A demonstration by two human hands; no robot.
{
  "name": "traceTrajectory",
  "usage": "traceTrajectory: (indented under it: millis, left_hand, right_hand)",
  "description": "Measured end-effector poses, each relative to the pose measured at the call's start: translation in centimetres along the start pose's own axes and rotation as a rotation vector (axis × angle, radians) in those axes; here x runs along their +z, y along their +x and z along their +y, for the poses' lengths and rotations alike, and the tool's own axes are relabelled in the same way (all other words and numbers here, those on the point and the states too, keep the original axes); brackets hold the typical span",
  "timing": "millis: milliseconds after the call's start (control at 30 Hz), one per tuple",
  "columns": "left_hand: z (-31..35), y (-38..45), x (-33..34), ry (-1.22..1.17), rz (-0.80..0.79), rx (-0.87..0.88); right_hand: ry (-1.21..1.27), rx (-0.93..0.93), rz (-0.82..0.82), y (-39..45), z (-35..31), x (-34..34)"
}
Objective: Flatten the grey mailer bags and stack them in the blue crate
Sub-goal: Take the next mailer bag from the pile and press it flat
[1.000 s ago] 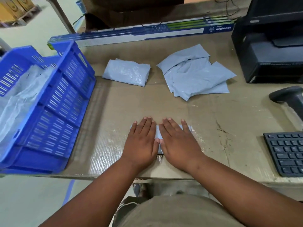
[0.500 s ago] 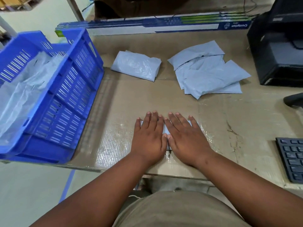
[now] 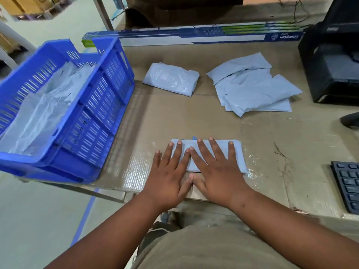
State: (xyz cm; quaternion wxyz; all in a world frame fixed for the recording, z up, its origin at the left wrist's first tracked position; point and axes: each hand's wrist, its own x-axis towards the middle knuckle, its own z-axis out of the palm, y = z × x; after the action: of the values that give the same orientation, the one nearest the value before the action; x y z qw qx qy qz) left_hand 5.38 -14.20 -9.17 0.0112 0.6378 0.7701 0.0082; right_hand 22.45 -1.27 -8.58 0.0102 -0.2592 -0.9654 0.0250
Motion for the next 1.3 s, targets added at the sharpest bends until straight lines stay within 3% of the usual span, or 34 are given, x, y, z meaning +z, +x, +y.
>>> traceTrajectory:
  millis: [600,867,1300]
  left_hand:
    - [0.3,0.0,0.1,0.020,-0.026,-0.009]
    - [3.3,2.4,-1.8,0.028,0.034,0.106]
    - [5.4,4.3,0.5,-0.029,-0.020,0.141]
  right_hand:
    - [0.019,-0.003,-0.087,0.2,0.3,1.1]
    - [0.037,0.094,0.006,-2.5,2.7,-1.1]
    - [0.090,0.154,-0.166,-3.7,6.0,0.1]
